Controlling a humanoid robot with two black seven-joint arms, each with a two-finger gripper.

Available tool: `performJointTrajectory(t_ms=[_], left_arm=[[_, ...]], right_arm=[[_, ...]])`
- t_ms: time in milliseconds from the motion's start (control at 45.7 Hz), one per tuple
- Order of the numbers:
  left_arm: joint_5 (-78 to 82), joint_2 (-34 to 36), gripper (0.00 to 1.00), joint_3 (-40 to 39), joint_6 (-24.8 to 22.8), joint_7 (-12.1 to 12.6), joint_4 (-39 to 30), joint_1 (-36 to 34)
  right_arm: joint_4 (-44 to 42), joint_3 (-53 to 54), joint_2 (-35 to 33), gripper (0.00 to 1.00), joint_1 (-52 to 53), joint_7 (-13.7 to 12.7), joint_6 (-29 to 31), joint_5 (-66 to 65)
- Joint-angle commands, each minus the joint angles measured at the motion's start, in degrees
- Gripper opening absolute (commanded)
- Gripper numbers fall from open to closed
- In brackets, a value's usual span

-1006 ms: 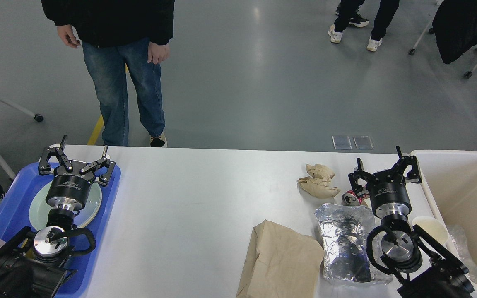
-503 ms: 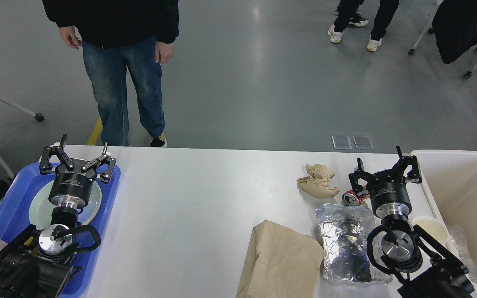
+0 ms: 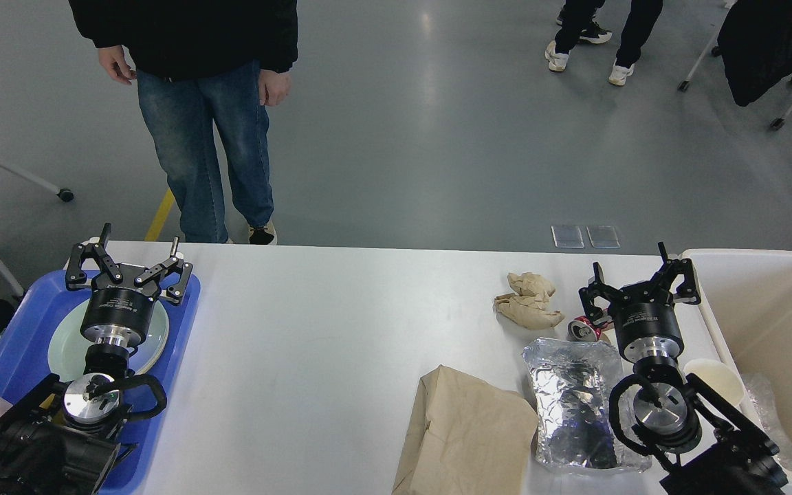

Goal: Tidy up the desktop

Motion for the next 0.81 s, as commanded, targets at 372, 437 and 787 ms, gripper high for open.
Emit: performJointTrajectory(t_ms=[372, 437, 787], left_arm=[[0.00, 0.00, 0.96, 0.00, -0.01, 0.00, -0.06, 0.00], [0.00, 0.00, 0.96, 0.00, -0.01, 0.00, 0.03, 0.00], [0.00, 0.00, 0.96, 0.00, -0.01, 0.00, 0.03, 0.00]], right_arm=[[0.35, 0.79, -0.28, 1.00, 0.00, -0.53, 1.31, 0.09], [1.23, 1.76, -2.03, 1.00, 0.00, -0.88, 3.77, 0.26], [1.06, 2.64, -6.17, 1.00, 1.05, -5.45, 6.86, 2.63]])
